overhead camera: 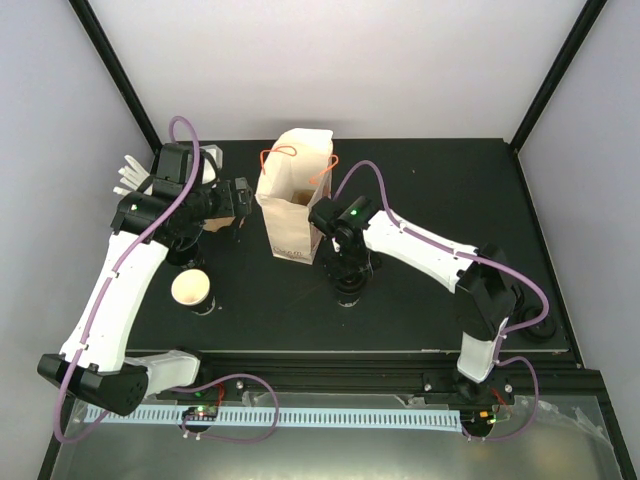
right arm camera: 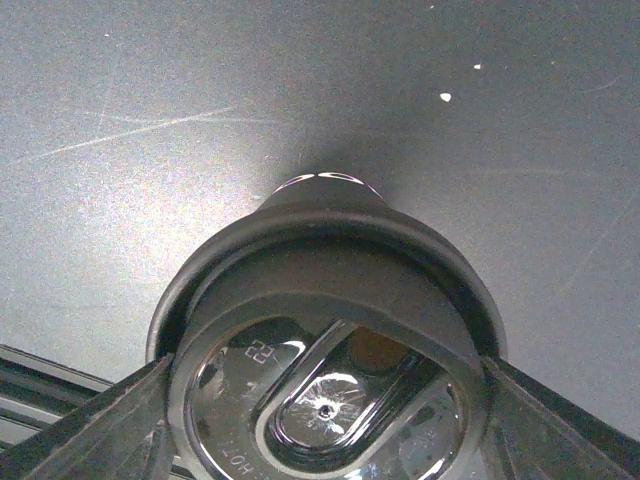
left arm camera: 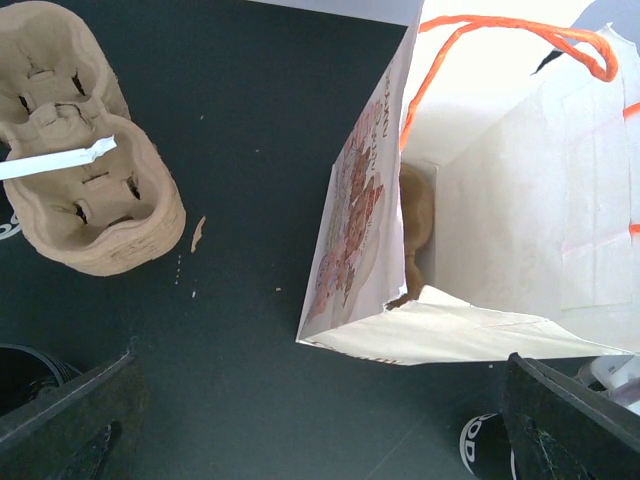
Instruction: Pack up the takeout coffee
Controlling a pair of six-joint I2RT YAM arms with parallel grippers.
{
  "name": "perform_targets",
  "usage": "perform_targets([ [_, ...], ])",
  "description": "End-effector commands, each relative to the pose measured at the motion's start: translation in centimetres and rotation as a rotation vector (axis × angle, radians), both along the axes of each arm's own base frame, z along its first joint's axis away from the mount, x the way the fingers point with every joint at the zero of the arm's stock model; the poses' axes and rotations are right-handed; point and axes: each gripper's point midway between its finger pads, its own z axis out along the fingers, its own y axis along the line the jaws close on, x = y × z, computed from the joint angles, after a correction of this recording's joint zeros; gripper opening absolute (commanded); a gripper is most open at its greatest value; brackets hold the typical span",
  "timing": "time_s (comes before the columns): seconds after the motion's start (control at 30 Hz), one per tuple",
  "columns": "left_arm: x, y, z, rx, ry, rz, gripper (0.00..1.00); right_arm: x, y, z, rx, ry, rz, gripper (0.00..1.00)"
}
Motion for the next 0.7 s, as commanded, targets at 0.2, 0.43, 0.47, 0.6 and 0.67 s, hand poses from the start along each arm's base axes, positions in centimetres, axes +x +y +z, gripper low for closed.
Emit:
perform_targets([
  [0.2, 0.6, 1.6, 1.9, 0.013, -0.057, 0.053, 0.99, 2.4, -0.3, 4.1, 0.024, -0.150, 0.025, 0.71],
  [0.43, 3.4, 1.8, 2.1, -0.013, -0.037, 0.063, 0.99, 4.4, 1.5, 13.1, 0.205, -0.375, 0.109, 0.67],
  [0.47, 4.0, 1.8, 2.3, -0.013, -0.039, 0.066, 0.99, 4.6, 1.7, 14.4, 0.233, -0.413, 0.127, 0.67],
  [0.6, 6.0, 1.1, 3.9, -0.019, -0.079, 0.027, 0.99, 4.1, 2.4, 18.7, 0.355, -0.536, 0.232, 0.68],
  [0.67, 7.1, 0.4, 4.4, -0.013, -0.096, -0.017, 0.99, 3.5, 2.7, 20.7, 0.422, -0.581, 0.283, 0.68],
])
